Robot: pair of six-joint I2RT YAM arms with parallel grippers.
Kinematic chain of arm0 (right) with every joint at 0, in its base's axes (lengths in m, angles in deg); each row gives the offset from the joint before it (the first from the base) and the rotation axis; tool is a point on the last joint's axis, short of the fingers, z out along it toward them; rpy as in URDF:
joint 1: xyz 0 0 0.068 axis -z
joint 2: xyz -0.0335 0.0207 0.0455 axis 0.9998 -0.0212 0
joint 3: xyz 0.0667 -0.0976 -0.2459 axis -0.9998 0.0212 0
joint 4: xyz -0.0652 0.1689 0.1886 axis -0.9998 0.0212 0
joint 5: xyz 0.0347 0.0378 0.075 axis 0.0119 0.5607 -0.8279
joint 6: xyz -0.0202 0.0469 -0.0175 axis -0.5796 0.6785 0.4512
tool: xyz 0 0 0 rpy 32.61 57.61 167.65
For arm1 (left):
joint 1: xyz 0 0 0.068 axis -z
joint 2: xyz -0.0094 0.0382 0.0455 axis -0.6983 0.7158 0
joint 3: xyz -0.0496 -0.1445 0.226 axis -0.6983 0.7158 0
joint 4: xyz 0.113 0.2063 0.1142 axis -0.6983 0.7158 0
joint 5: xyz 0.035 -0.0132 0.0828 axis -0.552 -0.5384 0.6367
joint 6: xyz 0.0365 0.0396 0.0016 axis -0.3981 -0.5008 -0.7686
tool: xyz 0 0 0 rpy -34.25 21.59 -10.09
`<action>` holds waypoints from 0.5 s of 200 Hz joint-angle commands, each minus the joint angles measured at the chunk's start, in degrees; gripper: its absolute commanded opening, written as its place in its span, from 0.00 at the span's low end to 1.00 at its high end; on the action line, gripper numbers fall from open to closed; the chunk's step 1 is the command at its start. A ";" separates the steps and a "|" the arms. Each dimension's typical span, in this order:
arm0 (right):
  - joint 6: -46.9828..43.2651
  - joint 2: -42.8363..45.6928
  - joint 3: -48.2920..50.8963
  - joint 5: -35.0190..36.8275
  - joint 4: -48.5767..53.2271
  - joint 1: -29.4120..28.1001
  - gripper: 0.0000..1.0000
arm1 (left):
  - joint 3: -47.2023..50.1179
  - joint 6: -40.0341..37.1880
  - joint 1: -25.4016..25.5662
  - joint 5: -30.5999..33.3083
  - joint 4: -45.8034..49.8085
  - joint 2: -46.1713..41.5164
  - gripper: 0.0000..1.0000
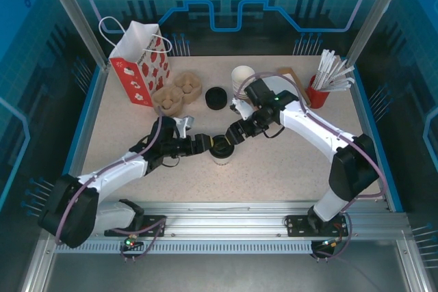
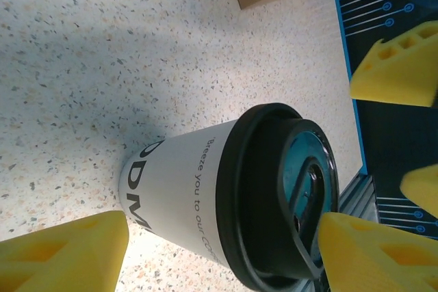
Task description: Pack the takeout coffee
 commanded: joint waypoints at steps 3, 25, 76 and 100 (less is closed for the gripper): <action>2.16 -0.40 3.05 -7.24 -6.32 0.48 0.78 | -2.88 -1.49 0.49 -2.34 -1.24 1.88 0.74; 2.45 -1.02 4.79 -8.15 -7.81 0.90 0.77 | -3.73 -1.48 0.49 -2.06 -1.52 2.98 0.74; 2.65 -2.17 7.18 -8.46 -9.76 1.50 0.70 | -5.67 -4.50 0.49 -0.29 1.88 5.88 0.68; 2.70 -2.61 7.99 -8.07 -10.11 1.88 0.66 | -5.54 -4.68 0.47 -0.47 2.21 7.07 0.61</action>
